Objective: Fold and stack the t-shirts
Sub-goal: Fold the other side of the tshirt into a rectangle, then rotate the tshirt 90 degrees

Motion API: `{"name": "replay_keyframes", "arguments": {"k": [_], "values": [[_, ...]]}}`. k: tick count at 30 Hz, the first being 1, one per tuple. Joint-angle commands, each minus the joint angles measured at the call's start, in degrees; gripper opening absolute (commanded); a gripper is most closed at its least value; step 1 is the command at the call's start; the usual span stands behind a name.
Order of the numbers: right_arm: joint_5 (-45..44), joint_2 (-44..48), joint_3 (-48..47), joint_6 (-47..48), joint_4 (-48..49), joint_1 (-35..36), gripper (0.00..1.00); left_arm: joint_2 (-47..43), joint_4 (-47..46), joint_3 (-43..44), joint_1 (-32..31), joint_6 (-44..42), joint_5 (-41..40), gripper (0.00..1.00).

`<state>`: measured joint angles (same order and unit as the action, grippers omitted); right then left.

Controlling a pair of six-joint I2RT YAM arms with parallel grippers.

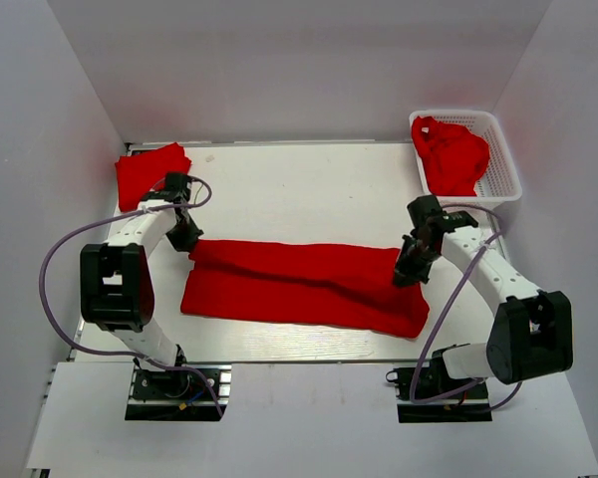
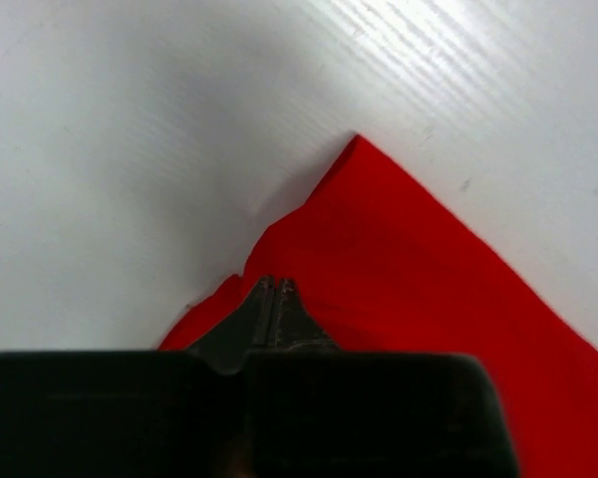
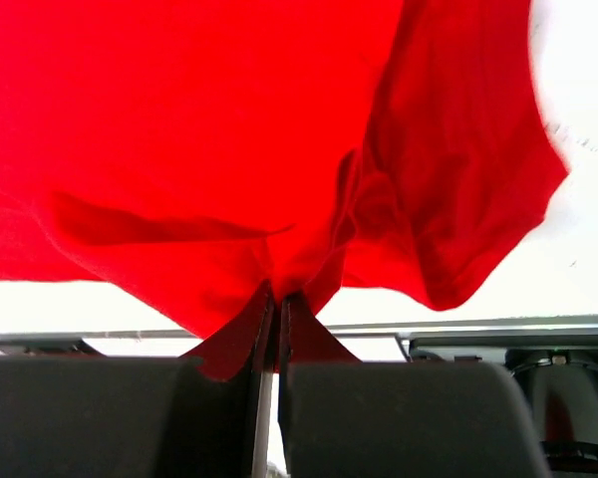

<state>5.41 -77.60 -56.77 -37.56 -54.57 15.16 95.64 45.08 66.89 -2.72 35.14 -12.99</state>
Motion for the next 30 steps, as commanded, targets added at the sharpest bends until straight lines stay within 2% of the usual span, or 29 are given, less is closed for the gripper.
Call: {"name": "replay_keyframes", "arguments": {"k": [1, 3, 4, 5, 6, 7, 8, 9, 13, 16, 19, 22, 25, 28, 30], "values": [[3.6, 1.6, 3.5, -0.8, -2.5, 0.8, 0.04, -2.7, 3.2, -0.4, 0.0, 2.0, -1.4, 0.29], [5.2, 2.5, 7.5, -0.5, -2.7, 1.1, 0.06, -2.1, 5.4, 0.1, 0.0, 2.7, -2.3, 0.61], [6.4, 3.3, 8.2, -0.2, -3.3, 1.2, 0.16, -2.1, 7.4, 0.6, 0.0, 3.4, -3.2, 0.75], [6.5, 4.4, 10.0, -0.5, -4.1, 1.5, 0.28, -2.1, 8.1, 0.6, 0.0, 3.4, -4.1, 0.98], [6.5, 5.0, 10.4, -0.3, -4.8, 1.6, 0.37, -2.1, 8.7, 1.3, 0.0, 4.1, -4.8, 1.00], [6.5, 6.3, 10.7, -0.2, -5.7, 1.6, 0.53, -2.7, 10.0, 1.3, 0.0, 4.6, -5.5, 1.00], [6.2, 7.0, 10.6, -0.1, -7.0, 1.9, 0.60, -3.3, 10.0, 2.2, 0.0, 4.6, -6.1, 1.00], [5.9, 8.5, 10.5, 0.0, -7.8, 2.0, 0.90, -3.3, 10.6, 3.2, 0.0, 4.6, -6.6, 1.00], [1.9, 7.5, 7.2, 3.4, -9.8, 1.9, 0.90, -4.0, 9.5, 5.1, 0.0, 3.2, -5.0, 1.00], [0.0, 5.1, 1.3, 5.8, -6.7, 2.2, 0.90, -4.0, 6.4, 5.6, -0.5, 0.4, -2.7, 1.00], [0.8, 2.1, -1.4, 7.5, -1.4, 2.2, 0.90, -2.9, 3.2, 6.1, -1.1, -3.0, 3.7, 1.00], [3.9, -0.8, -0.3, 8.4, 4.0, 2.4, 0.90, -2.4, -1.9, 3.9, -1.7, -5.1, 11.9, 1.00], [5.7, -3.9, 1.2, 8.3, 10.0, 2.3, 0.90, -0.3, -5.6, 1.8, -2.4, -5.6, 15.3, 1.00], [3.4, -7.9, 1.5, 8.4, 15.4, 2.2, 0.90, 1.9, -8.1, -1.3, -2.9, -5.6, 19.5, 1.00], [1.5, -11.8, 1.6, 8.2, 18.2, 2.0, 0.90, 3.2, -8.6, -3.4, -3.5, -5.6, 19.5, 1.00]]}}
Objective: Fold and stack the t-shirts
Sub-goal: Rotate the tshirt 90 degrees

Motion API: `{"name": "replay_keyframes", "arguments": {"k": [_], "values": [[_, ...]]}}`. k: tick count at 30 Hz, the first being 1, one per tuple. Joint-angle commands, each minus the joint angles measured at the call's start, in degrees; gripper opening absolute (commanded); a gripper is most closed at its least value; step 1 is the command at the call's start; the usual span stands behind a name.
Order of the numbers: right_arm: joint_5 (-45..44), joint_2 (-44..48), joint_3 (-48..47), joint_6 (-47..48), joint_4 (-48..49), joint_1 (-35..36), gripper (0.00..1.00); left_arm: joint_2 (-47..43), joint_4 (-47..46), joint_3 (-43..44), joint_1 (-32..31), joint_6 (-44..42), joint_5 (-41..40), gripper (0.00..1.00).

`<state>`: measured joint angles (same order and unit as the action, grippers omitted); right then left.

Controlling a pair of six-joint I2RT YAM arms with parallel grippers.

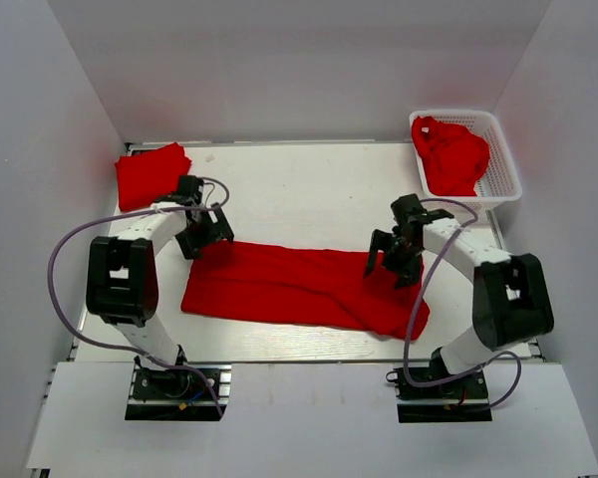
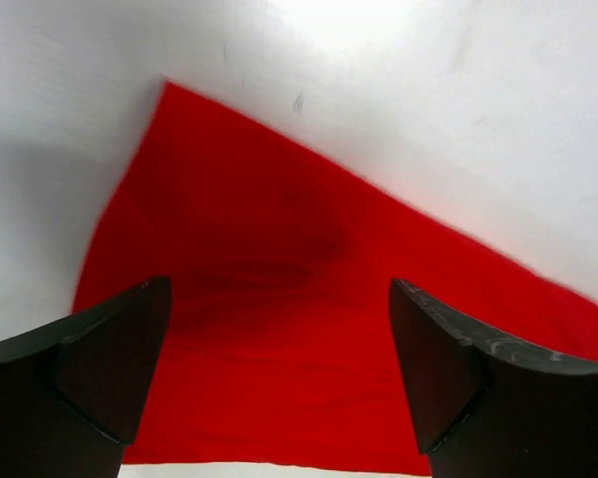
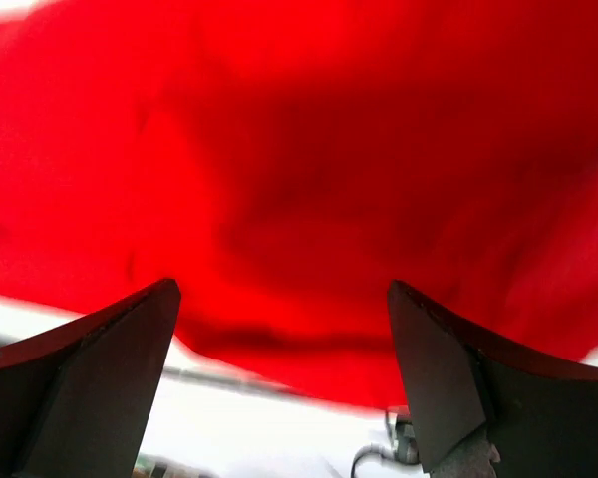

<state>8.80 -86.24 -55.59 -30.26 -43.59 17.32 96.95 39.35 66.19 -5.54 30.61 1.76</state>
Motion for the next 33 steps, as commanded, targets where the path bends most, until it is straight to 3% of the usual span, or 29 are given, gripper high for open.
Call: {"name": "replay_keyframes", "arguments": {"k": [1, 6, 9, 13, 14, 16, 17, 21, 22, 26, 30, 33], "values": [[-3.6, -4.4, -0.4, 0.8, 7.8, -0.4, 0.90, 2.5, -1.7, -3.4, -0.7, -1.1, 4.1, 1.00], [-8.4, -16.0, -4.3, 0.6, 9.8, -1.4, 0.90, 3.2, 2.4, -9.3, -0.1, 1.6, -1.4, 1.00], [-8.5, -22.6, -11.8, 1.2, 12.3, -2.4, 0.90, 1.5, 4.6, -13.3, 0.5, 2.2, -1.9, 1.00], [-9.4, -34.3, -26.6, 5.0, 12.4, -3.4, 0.90, 1.0, 8.2, -14.3, -0.6, 2.2, -3.1, 1.00], [-7.6, -36.2, -35.4, 6.8, 12.5, -3.7, 0.90, 1.0, 9.0, -14.9, -0.6, 2.2, -2.1, 1.00], [-5.6, -43.7, -41.7, 8.5, 12.6, -4.0, 0.90, 1.0, 9.6, -16.3, -0.6, 2.2, 0.3, 1.00], [-4.6, -45.6, -51.7, 8.8, 13.0, -4.1, 0.90, 1.0, 10.1, -16.3, -0.6, 1.5, 1.2, 1.00], [6.8, -57.1, -68.9, 9.2, 16.5, -4.8, 0.90, 0.3, 10.7, -18.7, -1.9, -0.1, 9.2, 1.00], [8.6, -58.9, -70.9, 7.8, 23.4, -4.7, 0.90, 0.3, 10.7, -19.6, -3.2, -1.3, 11.1, 1.00], [17.3, -61.2, -67.6, 3.1, 41.3, -4.1, 0.90, 0.3, 8.3, -23.0, -7.0, -4.0, 27.5, 1.00], [19.5, -66.2, -73.9, -2.6, 48.1, -3.3, 0.90, 0.9, 9.5, -24.3, -12.6, -8.6, 32.9, 1.00], [19.4, -66.6, -74.2, -3.8, 49.6, -3.3, 0.90, 0.0, 9.5, -26.8, -16.9, -11.4, 42.1, 1.00]]}}
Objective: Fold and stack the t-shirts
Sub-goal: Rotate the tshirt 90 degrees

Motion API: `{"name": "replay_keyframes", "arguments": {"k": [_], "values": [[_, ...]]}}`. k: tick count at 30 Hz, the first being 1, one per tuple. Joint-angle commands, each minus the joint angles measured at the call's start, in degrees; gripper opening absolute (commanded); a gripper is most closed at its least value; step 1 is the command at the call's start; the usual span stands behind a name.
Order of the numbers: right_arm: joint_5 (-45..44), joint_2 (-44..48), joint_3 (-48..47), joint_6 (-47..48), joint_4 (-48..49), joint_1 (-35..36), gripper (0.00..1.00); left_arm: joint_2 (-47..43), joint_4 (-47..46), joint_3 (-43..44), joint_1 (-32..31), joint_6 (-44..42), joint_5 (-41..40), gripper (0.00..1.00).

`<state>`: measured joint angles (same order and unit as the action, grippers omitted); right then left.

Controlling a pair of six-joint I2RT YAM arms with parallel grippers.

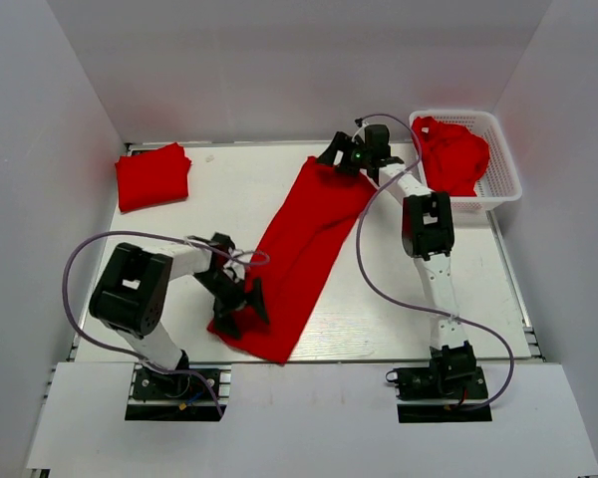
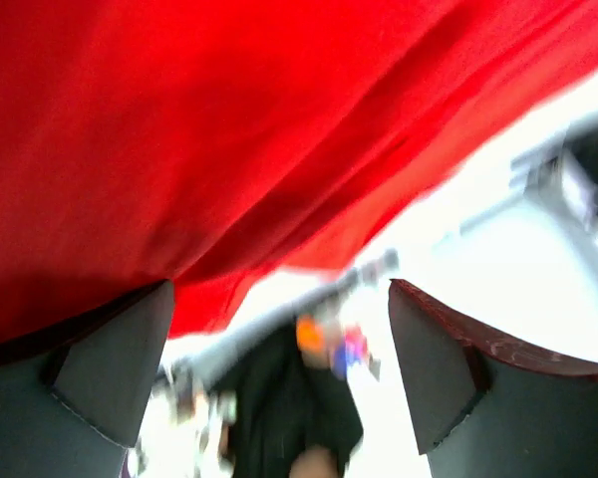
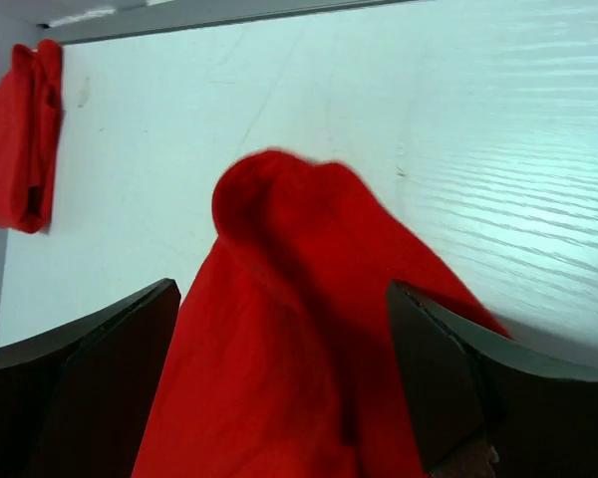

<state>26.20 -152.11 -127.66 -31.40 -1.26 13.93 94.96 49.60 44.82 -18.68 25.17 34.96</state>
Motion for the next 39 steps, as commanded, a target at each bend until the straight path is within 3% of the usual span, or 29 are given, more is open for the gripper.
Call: {"name": "replay_keyframes", "arguments": {"k": [1, 3, 6, 11, 12, 13, 14, 18, 22, 25, 28, 33, 39], "values": [[1.8, -0.2, -1.7, -2.1, 7.1, 0.2, 0.90, 1.0, -0.1, -5.4, -4.8, -6.0, 11.5, 1.00], [0.2, 2.6, 0.9, 1.0, 7.0, 0.4, 0.90, -2.6, 2.8, -4.4, -7.2, -7.1, 11.5, 1.00], [-0.6, 5.1, 0.0, 4.7, 4.6, 1.0, 0.90, -4.3, 7.5, 4.5, -9.0, -11.0, 9.7, 1.00], [-5.7, 11.6, 0.3, 10.7, -3.7, 2.6, 0.90, -1.5, 14.5, 28.2, -7.8, -13.3, -9.2, 1.00], [-6.8, 13.1, 0.3, 12.8, -5.1, 3.8, 0.90, 0.4, 14.6, 31.4, -7.2, -10.5, -13.1, 1.00], [-7.9, 14.9, 0.5, 13.3, -9.5, 4.3, 0.90, 1.5, 14.6, 34.6, -6.6, -8.4, -22.3, 1.00], [-11.0, 15.6, 0.9, 13.7, -11.4, 4.9, 0.90, 2.6, 14.6, 40.4, -6.6, -7.3, -24.9, 1.00], [-18.4, 20.3, 4.5, 16.5, -22.4, 8.2, 0.90, 5.1, 11.4, 49.5, -2.0, -2.8, -33.6, 1.00], [-23.8, 24.6, 11.8, 9.5, -29.8, 10.3, 0.90, 8.8, 12.7, 56.3, 7.0, 3.0, -36.6, 1.00], [-29.2, 27.9, 20.7, 7.2, -31.6, 12.2, 0.90, 10.7, 11.9, 56.3, 10.4, 2.3, -34.2, 1.00], [-31.7, 29.6, 24.8, 6.4, -30.5, 13.4, 0.90, 10.5, 10.3, 49.7, 11.8, 2.3, -34.2, 1.00], [-36.5, 25.3, 21.2, 4.3, -37.9, 14.0, 0.90, 10.5, 7.6, 41.7, 14.9, 2.3, -31.5, 1.00], [-32.6, 17.7, 17.9, 8.0, -35.6, 12.9, 0.90, 11.0, 7.5, 40.0, 17.3, 2.3, -31.6, 1.00]]}}
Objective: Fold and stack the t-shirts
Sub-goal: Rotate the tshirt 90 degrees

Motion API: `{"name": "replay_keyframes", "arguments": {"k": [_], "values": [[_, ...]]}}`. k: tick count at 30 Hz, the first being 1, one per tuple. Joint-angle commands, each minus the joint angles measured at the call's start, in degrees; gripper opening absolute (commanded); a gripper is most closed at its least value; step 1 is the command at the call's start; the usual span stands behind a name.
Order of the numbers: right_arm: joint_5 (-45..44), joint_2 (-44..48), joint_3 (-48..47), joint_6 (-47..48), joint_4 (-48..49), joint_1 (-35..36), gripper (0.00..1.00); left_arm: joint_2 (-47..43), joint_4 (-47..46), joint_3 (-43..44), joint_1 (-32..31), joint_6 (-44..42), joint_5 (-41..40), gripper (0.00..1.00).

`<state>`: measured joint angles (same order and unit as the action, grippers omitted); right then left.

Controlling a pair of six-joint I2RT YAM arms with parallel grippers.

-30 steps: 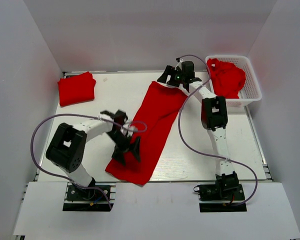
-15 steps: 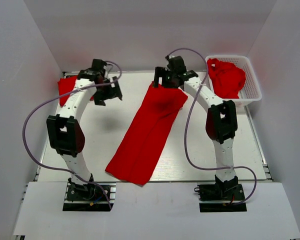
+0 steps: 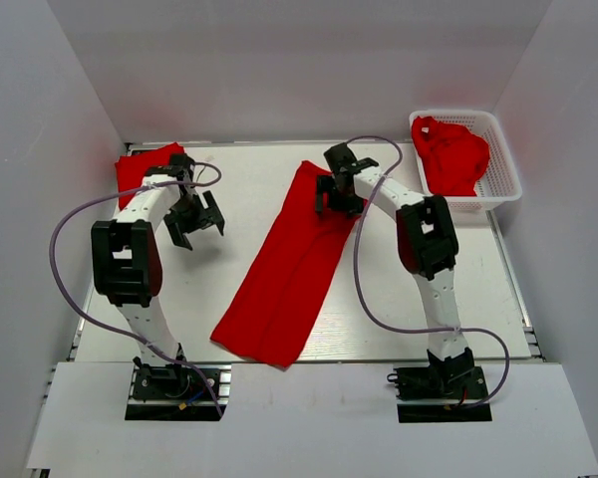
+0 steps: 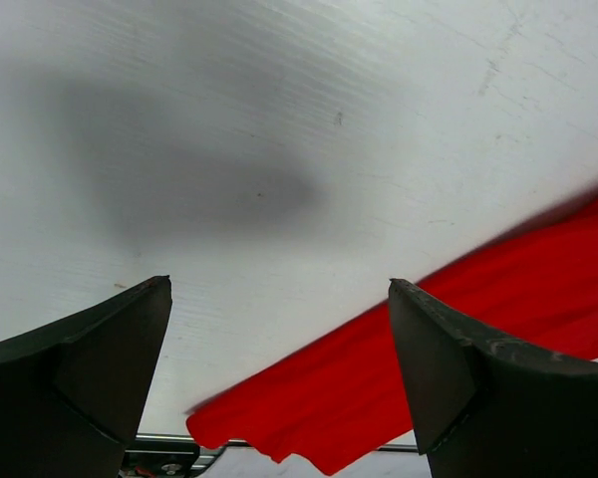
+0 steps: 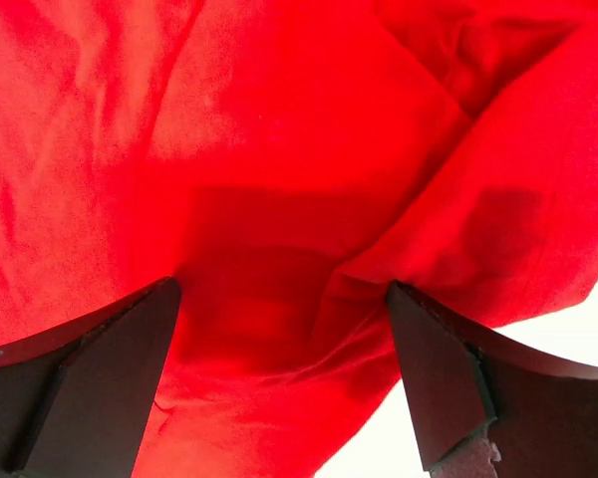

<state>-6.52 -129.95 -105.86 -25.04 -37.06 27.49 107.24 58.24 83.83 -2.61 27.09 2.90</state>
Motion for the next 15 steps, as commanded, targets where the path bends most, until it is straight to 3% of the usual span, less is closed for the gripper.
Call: {"name": "replay_keyframes", "arguments": {"k": [1, 7, 9, 11, 15], "values": [[0.5, -5.8, -8.8, 2.4, -0.3, -1.2, 0.90, -1.2, -0.3, 1.0, 1.2, -0.2, -0.1, 1.00], [-0.2, -18.2, -21.5, 4.8, -3.1, -5.3, 0.90, -1.8, 2.5, 2.6, 2.9, -1.3, -1.6, 1.00], [3.6, -19.2, -23.2, 7.4, -1.4, -7.2, 0.90, -1.8, 2.5, 2.7, 2.9, -2.4, 0.3, 1.00], [9.8, -19.1, -21.7, 11.8, 6.7, -9.1, 0.90, -1.8, 2.0, 2.7, 2.9, -4.2, 4.3, 1.00], [11.4, -19.6, -23.9, 21.6, 20.1, -11.0, 0.90, -1.8, -0.2, -0.4, 2.9, -8.1, 12.1, 1.00]]}}
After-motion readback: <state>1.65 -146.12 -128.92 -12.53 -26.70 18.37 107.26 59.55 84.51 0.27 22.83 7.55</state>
